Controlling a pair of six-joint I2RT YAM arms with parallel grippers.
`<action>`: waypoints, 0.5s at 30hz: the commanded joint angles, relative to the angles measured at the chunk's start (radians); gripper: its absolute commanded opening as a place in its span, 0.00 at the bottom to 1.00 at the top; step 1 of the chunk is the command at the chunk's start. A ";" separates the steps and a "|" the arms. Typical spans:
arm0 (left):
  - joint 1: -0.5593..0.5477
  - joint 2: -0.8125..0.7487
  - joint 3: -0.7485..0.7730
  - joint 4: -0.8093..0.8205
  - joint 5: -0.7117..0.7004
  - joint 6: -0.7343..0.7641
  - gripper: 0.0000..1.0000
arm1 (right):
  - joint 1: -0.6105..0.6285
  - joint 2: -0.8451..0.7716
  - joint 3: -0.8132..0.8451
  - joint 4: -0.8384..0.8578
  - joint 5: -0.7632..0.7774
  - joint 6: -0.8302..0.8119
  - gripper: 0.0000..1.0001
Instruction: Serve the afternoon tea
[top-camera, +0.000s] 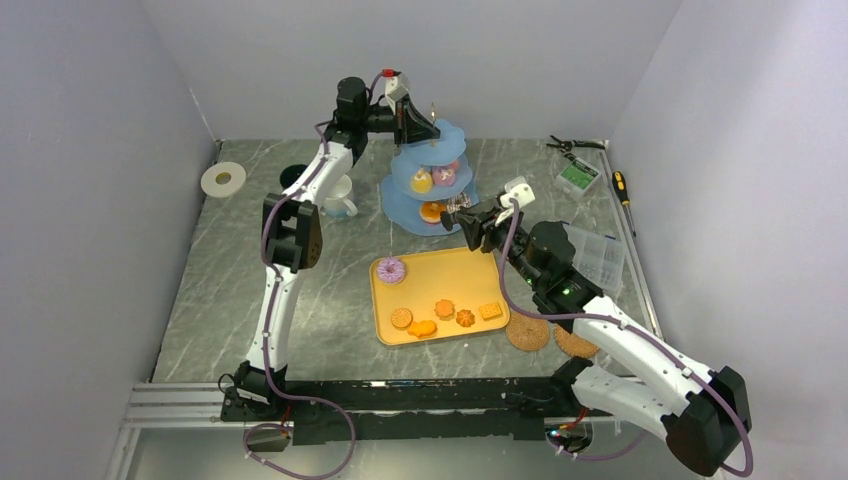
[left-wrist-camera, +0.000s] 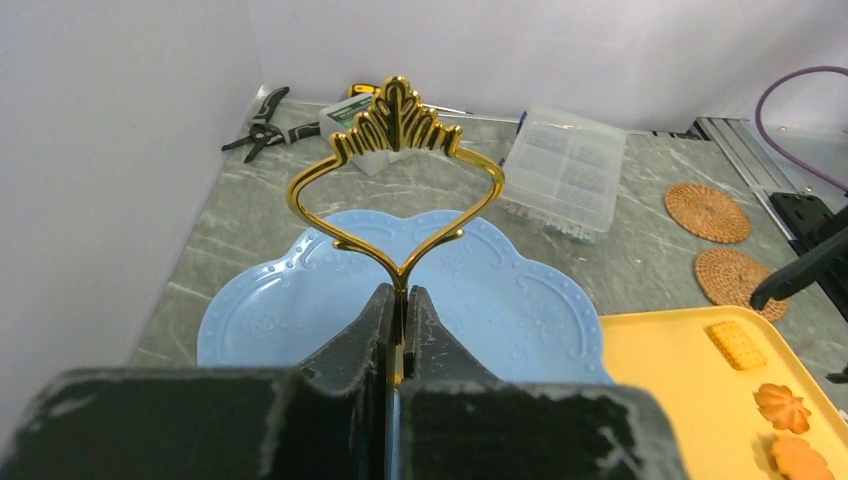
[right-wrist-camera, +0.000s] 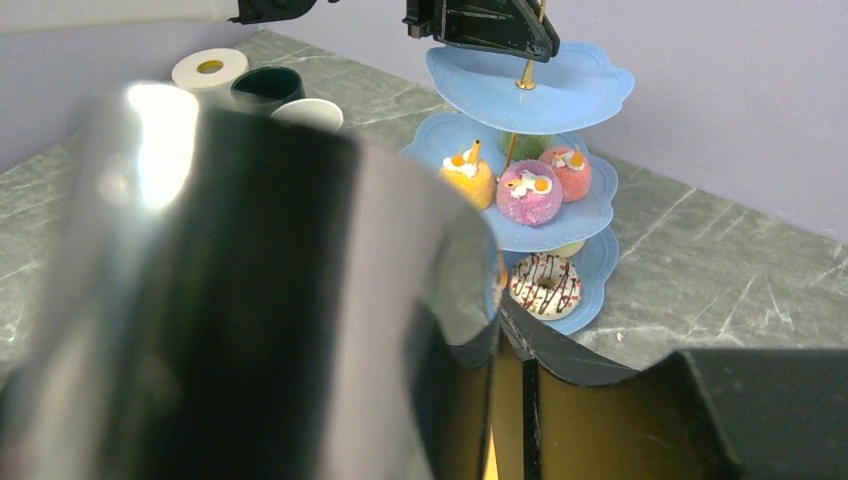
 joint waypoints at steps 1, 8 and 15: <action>-0.018 -0.060 -0.014 0.057 -0.071 0.009 0.03 | -0.002 -0.027 0.007 0.030 0.018 0.010 0.52; -0.051 -0.208 -0.216 0.134 -0.304 0.124 0.03 | -0.003 -0.034 -0.012 0.041 0.020 0.005 0.51; -0.125 -0.396 -0.448 0.229 -0.620 0.289 0.03 | -0.005 -0.064 -0.035 0.039 0.030 -0.004 0.51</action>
